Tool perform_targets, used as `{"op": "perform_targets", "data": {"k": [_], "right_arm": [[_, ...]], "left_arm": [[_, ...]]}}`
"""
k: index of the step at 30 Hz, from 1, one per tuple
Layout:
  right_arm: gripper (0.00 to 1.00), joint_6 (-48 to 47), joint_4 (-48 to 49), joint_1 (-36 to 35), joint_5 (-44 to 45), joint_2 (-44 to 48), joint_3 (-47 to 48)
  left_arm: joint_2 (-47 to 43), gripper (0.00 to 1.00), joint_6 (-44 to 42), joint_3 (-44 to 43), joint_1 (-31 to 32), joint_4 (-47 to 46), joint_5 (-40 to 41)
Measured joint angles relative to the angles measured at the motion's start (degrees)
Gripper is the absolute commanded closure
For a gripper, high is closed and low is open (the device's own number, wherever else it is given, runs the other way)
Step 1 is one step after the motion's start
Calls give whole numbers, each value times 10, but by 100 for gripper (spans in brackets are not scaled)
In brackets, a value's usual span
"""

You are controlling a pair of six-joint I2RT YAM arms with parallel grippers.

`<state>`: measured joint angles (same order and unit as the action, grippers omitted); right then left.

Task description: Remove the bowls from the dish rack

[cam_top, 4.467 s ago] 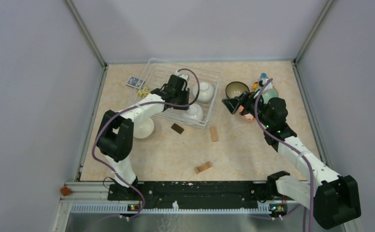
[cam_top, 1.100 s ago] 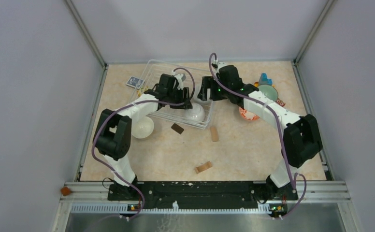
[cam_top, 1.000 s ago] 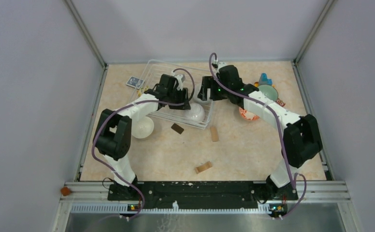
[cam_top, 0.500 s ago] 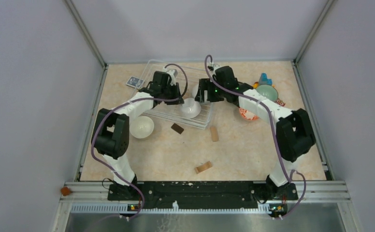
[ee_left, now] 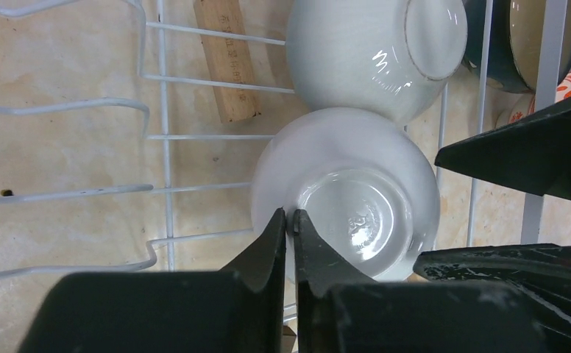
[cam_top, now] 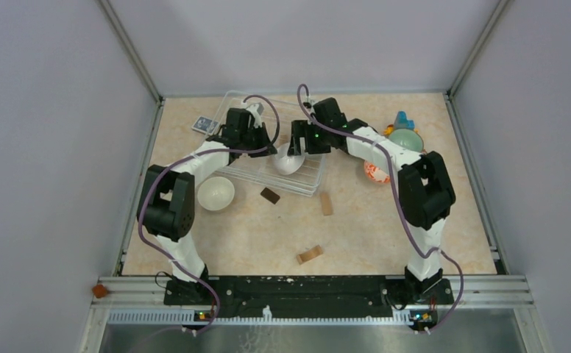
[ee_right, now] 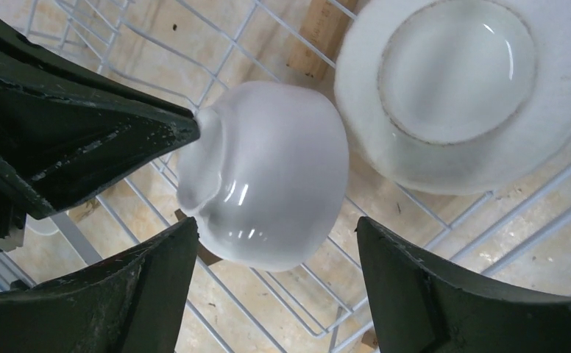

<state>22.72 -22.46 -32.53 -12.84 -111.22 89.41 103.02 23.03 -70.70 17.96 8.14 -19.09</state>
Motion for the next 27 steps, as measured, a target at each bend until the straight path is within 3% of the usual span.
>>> {"op": "perform_targets", "data": {"k": [7, 11, 22, 27], "right_arm": [[11, 3, -14, -4, -7, -26, 26], [11, 15, -10, -4, -15, -36, 34], [30, 79, 5, -3, -57, -59, 34], [54, 90, 11, -2, -60, -59, 34]], "left_arm": [[0, 94, 6, 2, -6, -3, -10], [0, 94, 9, 5, -7, -7, -14], [-5, 88, 10, 18, -9, -25, -19], [-35, 67, 17, 60, -12, -52, -20]]}}
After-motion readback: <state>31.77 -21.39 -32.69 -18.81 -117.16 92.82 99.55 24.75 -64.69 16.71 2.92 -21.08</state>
